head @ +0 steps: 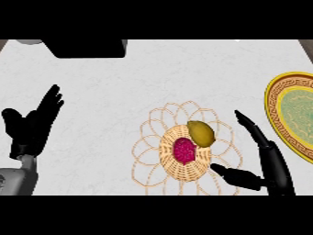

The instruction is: Pick the cupcake from the placemat and place it in the plate

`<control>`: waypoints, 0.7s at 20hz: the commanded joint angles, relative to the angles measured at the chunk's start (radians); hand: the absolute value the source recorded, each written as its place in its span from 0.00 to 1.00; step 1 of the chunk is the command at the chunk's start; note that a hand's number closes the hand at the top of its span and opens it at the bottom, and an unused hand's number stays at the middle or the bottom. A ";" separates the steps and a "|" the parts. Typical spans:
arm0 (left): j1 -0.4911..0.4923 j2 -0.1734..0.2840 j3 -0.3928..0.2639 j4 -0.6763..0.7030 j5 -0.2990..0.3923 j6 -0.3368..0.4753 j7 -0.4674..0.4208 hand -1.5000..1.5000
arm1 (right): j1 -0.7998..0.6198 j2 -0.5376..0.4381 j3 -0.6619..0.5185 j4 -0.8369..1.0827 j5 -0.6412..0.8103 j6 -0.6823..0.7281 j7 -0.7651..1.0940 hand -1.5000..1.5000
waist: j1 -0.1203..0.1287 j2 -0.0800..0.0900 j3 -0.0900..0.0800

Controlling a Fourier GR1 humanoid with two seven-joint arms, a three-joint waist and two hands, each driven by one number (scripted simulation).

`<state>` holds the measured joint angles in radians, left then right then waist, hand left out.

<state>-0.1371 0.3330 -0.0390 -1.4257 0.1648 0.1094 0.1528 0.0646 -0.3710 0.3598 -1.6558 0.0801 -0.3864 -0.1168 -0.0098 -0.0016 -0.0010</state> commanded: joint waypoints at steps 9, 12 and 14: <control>-0.050 -0.085 -0.016 0.101 -0.078 0.011 -0.055 0.50 | -0.066 -0.055 0.102 -0.189 0.247 0.141 0.439 0.00 | 0.006 0.002 0.000; -0.021 -0.039 0.016 0.020 -0.036 -0.027 -0.001 0.50 | -0.118 -0.065 0.114 -0.198 0.231 0.239 0.575 0.00 | 0.017 0.002 0.000; -0.068 -0.044 0.040 0.060 -0.044 -0.011 -0.001 0.50 | -0.072 -0.081 0.129 -0.184 0.253 0.261 0.556 0.00 | 0.009 0.002 0.001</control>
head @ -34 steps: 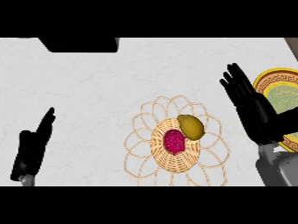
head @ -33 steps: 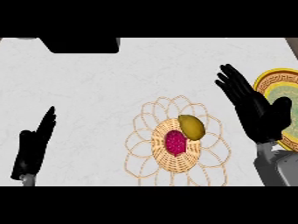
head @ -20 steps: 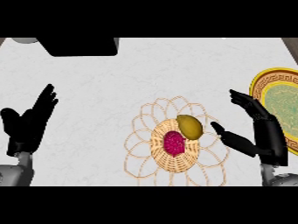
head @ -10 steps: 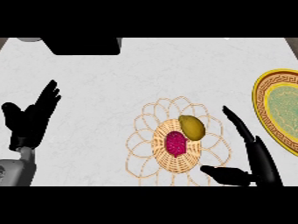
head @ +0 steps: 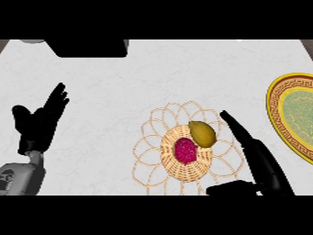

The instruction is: Pick the cupcake from the placemat and place it in the plate

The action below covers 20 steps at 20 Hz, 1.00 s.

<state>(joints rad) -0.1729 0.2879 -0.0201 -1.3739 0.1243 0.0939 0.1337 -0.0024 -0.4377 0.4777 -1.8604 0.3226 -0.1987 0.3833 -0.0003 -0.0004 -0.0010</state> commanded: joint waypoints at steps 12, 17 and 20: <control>-0.008 0.002 0.038 -0.036 -0.015 -0.040 0.060 0.50 | -0.161 0.097 0.081 0.103 0.171 0.287 0.340 0.00 | 0.002 0.000 0.001; 0.015 -0.025 0.052 -0.012 -0.031 -0.053 -0.007 0.50 | -0.219 0.203 0.096 0.184 0.210 0.354 0.381 0.00 | 0.004 0.001 0.001; 0.030 -0.037 0.054 -0.064 -0.042 -0.057 0.039 0.50 | -0.212 0.222 0.034 0.099 0.189 0.447 0.435 0.00 | 0.001 0.000 0.001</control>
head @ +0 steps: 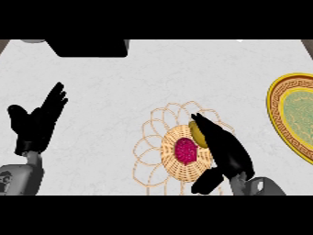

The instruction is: Pick the cupcake from the placemat and place it in the plate

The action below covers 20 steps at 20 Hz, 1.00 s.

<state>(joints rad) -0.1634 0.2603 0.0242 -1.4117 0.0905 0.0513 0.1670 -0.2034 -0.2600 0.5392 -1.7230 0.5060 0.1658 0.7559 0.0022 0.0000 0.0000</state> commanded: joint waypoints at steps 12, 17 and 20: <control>0.014 -0.063 0.025 0.029 -0.076 -0.007 -0.051 0.50 | -0.032 0.161 -0.052 0.177 0.175 0.099 -0.027 0.00 | -0.003 0.000 0.000; -0.037 -0.044 0.051 0.011 -0.048 -0.042 0.027 0.50 | -0.023 0.189 -0.045 0.153 0.165 0.188 -0.029 0.00 | -0.004 -0.001 0.000; -0.008 -0.044 0.030 -0.074 -0.060 -0.032 0.068 0.50 | -0.029 0.148 -0.049 0.286 0.161 0.169 -0.203 1.00 | 0.003 -0.001 0.001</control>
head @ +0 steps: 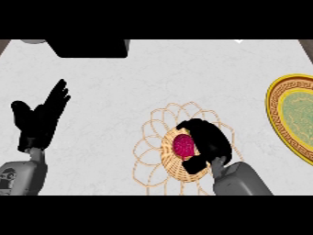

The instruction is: Pick the cupcake from the placemat and place it in the plate

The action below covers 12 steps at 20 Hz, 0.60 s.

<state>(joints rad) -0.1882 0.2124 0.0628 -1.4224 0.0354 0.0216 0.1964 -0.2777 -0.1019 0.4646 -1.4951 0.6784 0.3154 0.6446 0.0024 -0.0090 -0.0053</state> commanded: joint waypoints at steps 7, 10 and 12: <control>0.061 -0.018 0.008 -0.008 -0.020 -0.009 -0.044 0.50 | -0.012 0.097 0.001 0.062 0.040 0.006 -0.056 1.00 | -0.001 0.009 0.005; 0.019 0.005 0.022 -0.061 -0.002 -0.024 0.041 0.50 | 0.067 0.017 0.002 -0.037 0.028 0.014 -0.161 1.00 | -0.004 0.007 0.005; 0.047 -0.001 0.035 -0.005 0.018 -0.051 -0.029 0.50 | 0.075 -0.069 -0.040 0.012 0.017 -0.012 -0.314 1.00 | -0.004 0.009 0.005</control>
<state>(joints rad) -0.1500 0.2054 0.0826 -1.4463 0.0352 -0.0027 0.1844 -0.2705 -0.0741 0.4595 -1.4828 0.7157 0.2975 0.4646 0.0045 -0.0113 -0.0033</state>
